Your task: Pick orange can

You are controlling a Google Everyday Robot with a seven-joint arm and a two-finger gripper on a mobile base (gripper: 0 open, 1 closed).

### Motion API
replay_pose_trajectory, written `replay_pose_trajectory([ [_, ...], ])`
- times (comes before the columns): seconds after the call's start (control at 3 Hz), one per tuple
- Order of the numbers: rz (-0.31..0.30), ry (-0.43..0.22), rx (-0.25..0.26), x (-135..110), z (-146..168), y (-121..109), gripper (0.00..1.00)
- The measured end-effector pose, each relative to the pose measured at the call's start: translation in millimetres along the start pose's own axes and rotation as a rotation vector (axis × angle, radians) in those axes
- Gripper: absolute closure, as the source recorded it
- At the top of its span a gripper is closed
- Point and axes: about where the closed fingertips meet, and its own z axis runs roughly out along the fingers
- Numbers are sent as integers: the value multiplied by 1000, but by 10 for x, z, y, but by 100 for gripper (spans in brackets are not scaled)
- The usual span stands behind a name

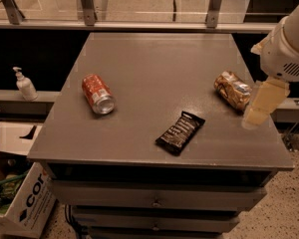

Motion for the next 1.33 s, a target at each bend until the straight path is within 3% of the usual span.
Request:
replay_pose_trajectory([
  [0.67, 137, 37, 26, 116, 654, -404, 0],
  [1.33, 256, 71, 33, 193, 1098, -608, 0],
])
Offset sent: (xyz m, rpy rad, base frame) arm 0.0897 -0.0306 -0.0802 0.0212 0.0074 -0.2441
